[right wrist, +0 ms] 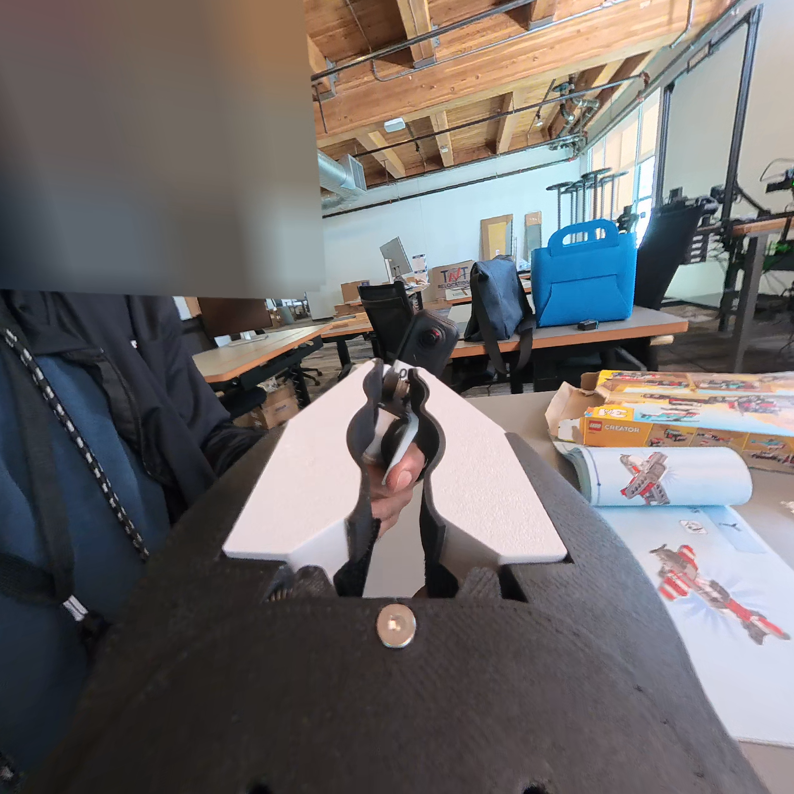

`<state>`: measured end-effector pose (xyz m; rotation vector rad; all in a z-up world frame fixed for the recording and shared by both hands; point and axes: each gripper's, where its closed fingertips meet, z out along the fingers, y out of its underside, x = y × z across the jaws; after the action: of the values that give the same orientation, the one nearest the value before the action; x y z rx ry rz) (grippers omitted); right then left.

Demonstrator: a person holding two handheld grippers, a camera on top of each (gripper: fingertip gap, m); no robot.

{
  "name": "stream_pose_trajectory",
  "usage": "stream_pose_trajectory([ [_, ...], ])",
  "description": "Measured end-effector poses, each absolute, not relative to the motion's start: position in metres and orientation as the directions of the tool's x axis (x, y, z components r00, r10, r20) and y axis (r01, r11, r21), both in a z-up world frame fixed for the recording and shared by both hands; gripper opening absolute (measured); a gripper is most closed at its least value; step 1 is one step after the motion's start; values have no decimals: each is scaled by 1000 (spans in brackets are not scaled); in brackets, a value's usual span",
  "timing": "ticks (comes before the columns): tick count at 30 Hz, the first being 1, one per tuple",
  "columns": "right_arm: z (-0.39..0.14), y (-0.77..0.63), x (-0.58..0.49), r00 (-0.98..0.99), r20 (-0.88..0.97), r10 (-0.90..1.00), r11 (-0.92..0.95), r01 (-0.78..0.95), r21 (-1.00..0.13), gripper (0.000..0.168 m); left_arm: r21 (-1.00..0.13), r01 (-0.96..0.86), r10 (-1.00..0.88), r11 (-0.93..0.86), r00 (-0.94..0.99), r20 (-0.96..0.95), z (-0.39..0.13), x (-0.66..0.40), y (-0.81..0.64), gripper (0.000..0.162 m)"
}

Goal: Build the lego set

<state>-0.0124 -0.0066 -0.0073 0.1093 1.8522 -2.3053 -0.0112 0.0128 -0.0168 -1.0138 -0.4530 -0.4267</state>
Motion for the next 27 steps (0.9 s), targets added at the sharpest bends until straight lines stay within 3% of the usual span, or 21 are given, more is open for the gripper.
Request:
stream_pose_trajectory([
  [10, -15, -8, -23, -932, -337, -132, -184, 357, -916, 15, -630, 609, -155, 481, 767, 623, -20, -23, 5, 10],
  [27, -14, -5, -23, -923, -356, -144, -175, 378, -909, 11, -661, 578, -114, 480, 787, 606, -21, -24, 4, 10],
])
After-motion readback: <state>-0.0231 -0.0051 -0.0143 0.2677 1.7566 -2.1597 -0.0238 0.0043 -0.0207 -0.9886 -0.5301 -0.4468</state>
